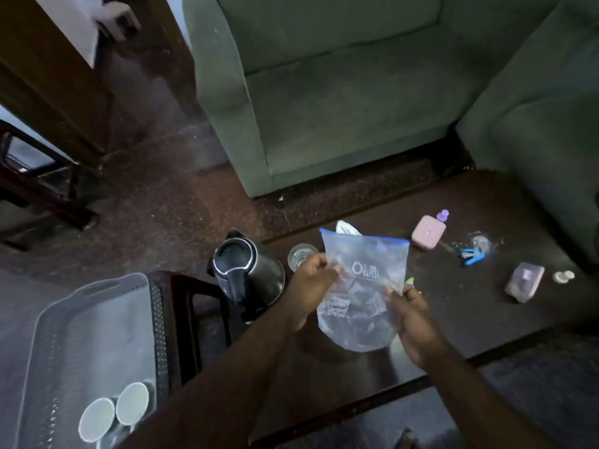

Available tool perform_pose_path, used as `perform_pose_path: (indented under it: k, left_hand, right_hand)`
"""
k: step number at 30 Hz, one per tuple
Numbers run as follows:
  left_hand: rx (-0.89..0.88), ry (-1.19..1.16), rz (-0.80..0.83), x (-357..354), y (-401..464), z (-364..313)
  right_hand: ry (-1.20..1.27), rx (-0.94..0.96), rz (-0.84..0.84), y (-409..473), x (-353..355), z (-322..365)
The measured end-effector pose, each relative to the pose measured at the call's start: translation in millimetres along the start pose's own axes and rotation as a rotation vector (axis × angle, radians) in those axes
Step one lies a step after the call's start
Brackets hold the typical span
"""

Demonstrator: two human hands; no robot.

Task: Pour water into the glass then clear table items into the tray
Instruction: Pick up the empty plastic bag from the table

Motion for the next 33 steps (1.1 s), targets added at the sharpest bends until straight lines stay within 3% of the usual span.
perform_pose_path:
  k: [5,8,11,16,20,23,25,28,31,33]
  left_hand:
    - [-0.143,-0.213,-0.116,62.7,-19.9,-56.0]
    - [-0.269,-0.255,-0.231,115.6,-37.6,-66.1]
    - [-0.314,-0.201,-0.325,174.9,-54.5,-57.9]
    - [-0.215,-0.090,-0.425,268.7,-87.8,-25.8]
    - [-0.152,0.100,-0.592,333.9,-116.4,3.3]
    - [-0.127,0.092,-0.703,372.4,-134.1,31.6]
    - [-0.133,0.118,-0.789,393.3,-146.6,51.8]
    - [-0.106,0.189,-0.965,416.7,-162.8,82.2]
    - [0.070,0.166,-0.941,425.9,-167.0,119.0]
    - [0.201,0.293,-0.874,429.9,-164.4,140.9]
  right_hand:
    - [0.010,0.191,0.086,-7.6,-76.2,82.6]
    - [-0.189,0.377,0.144,-16.3,-129.9,102.2]
    - [-0.465,0.383,0.312,-21.9,-191.6,87.1]
    - [-0.714,0.255,0.630,-29.8,-287.1,40.8]
    - [-1.113,0.485,0.724,-36.8,-366.9,3.9]
    - [-1.291,0.681,0.849,-47.8,-429.7,-27.1]
    - [-1.310,0.736,0.926,-55.6,-468.9,-50.6]
    - [-1.211,0.636,0.939,-60.4,-512.5,-85.0]
    - [-1.313,0.719,1.023,-70.5,-544.5,-134.5]
    - [-1.403,0.765,1.101,-79.0,-555.3,-172.3]
Point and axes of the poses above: each hand's wrist, its own y-axis towards the middle knuckle, its own x-axis out of the back of the hand, z = x × y, the point moved 6 cm from there along y, towards the middle knuckle, and after that the axes turned 5 degrees about -z, right-handed, at the moved point
